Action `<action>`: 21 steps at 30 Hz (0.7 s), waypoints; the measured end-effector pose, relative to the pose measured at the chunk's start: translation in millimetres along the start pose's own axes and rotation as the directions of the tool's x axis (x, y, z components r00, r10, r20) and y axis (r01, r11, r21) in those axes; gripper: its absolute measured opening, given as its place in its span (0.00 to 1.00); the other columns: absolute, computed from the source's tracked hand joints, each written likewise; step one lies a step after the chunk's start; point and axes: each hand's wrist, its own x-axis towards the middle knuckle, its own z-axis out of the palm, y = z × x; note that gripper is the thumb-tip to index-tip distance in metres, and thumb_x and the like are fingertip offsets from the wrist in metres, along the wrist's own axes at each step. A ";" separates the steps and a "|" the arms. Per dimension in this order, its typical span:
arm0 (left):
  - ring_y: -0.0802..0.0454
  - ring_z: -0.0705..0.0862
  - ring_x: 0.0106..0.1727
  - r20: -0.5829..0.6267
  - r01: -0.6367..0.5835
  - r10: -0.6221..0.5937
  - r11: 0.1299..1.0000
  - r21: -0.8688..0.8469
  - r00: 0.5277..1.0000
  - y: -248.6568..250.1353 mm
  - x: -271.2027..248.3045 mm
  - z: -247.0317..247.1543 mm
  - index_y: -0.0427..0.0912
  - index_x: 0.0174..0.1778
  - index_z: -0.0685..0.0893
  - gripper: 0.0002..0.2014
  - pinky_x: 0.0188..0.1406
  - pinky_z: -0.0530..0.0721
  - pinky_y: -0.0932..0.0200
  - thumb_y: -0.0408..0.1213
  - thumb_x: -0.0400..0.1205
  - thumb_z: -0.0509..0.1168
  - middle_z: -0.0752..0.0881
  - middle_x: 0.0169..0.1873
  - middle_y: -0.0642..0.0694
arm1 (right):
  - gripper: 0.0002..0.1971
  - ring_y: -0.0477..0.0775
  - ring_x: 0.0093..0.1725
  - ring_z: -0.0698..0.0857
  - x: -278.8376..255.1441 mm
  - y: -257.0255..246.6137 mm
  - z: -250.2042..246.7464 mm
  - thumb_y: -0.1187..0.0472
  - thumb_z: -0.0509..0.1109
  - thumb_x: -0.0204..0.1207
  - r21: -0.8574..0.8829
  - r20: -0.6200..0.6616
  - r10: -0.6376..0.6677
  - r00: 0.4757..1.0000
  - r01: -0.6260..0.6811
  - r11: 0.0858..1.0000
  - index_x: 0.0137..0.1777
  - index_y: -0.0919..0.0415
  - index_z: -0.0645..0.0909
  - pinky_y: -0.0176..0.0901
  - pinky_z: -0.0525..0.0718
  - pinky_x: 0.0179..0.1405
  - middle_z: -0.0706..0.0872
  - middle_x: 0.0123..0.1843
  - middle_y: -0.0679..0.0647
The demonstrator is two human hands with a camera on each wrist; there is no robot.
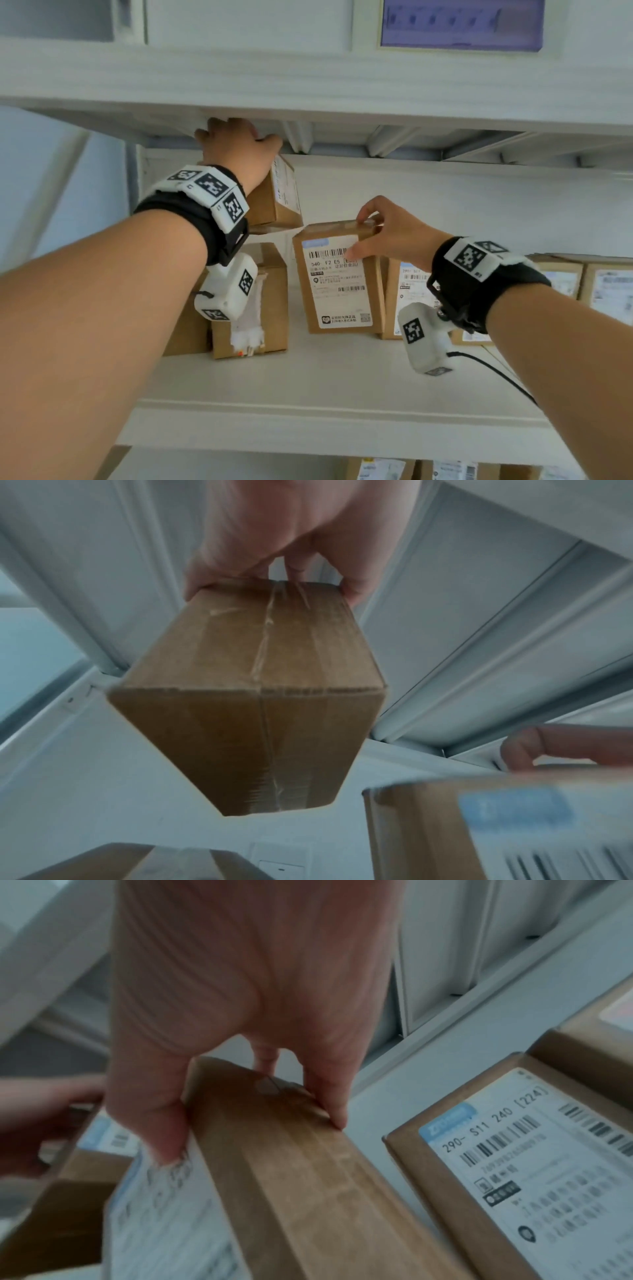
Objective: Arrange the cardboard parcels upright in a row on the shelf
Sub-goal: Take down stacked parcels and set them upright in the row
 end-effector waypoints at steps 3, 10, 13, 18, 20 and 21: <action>0.36 0.74 0.66 0.014 0.041 -0.040 0.997 -0.065 0.999 -14.7 3.0 3.7 0.42 0.57 0.83 0.22 0.62 0.66 0.49 0.54 0.78 0.57 0.82 0.60 0.37 | 0.25 0.48 0.44 0.85 7.9 1.0 10.1 0.58 0.83 0.63 -0.194 0.041 0.005 0.999 0.003 0.981 0.54 0.55 0.74 0.44 0.87 0.48 0.83 0.51 0.50; 0.37 0.76 0.55 0.025 0.041 -0.039 0.994 -0.099 0.999 -30.4 2.1 18.1 0.43 0.30 0.77 0.21 0.48 0.62 0.51 0.56 0.73 0.50 0.85 0.47 0.37 | 0.21 0.50 0.52 0.80 22.2 2.1 21.6 0.55 0.78 0.66 -0.446 0.100 0.079 0.992 -0.027 0.895 0.56 0.53 0.75 0.46 0.82 0.54 0.80 0.57 0.50; 0.44 0.71 0.52 0.038 0.008 -0.004 0.995 -0.102 0.999 -30.1 0.7 20.3 0.39 0.40 0.85 0.19 0.53 0.62 0.50 0.48 0.81 0.54 0.83 0.43 0.42 | 0.21 0.52 0.60 0.78 24.3 -1.4 26.0 0.55 0.74 0.70 -0.594 0.131 0.074 0.989 0.019 0.805 0.63 0.53 0.76 0.44 0.79 0.57 0.79 0.65 0.50; 0.39 0.74 0.58 0.045 0.024 -0.018 0.989 -0.147 0.999 -34.7 2.9 33.7 0.35 0.40 0.87 0.23 0.50 0.61 0.53 0.50 0.79 0.54 0.84 0.46 0.40 | 0.31 0.53 0.70 0.77 25.8 -2.6 44.5 0.48 0.73 0.75 -0.618 0.200 -0.029 0.979 0.149 0.772 0.77 0.50 0.71 0.43 0.72 0.65 0.77 0.73 0.51; 0.37 0.75 0.58 0.039 0.022 -0.015 0.986 -0.163 0.999 -36.1 5.3 37.8 0.37 0.39 0.87 0.23 0.48 0.61 0.53 0.52 0.77 0.53 0.85 0.46 0.40 | 0.31 0.53 0.71 0.77 27.9 -1.4 47.2 0.49 0.72 0.76 -0.635 0.214 -0.035 0.976 0.166 0.755 0.78 0.51 0.70 0.41 0.71 0.66 0.77 0.74 0.52; 0.38 0.76 0.58 0.039 0.018 -0.011 0.986 -0.168 0.999 -35.5 5.5 38.1 0.38 0.38 0.87 0.24 0.48 0.61 0.53 0.53 0.76 0.53 0.85 0.46 0.40 | 0.30 0.53 0.70 0.77 28.8 -1.1 46.5 0.51 0.72 0.77 -0.639 0.211 -0.037 0.977 0.166 0.751 0.78 0.52 0.71 0.40 0.71 0.64 0.78 0.73 0.52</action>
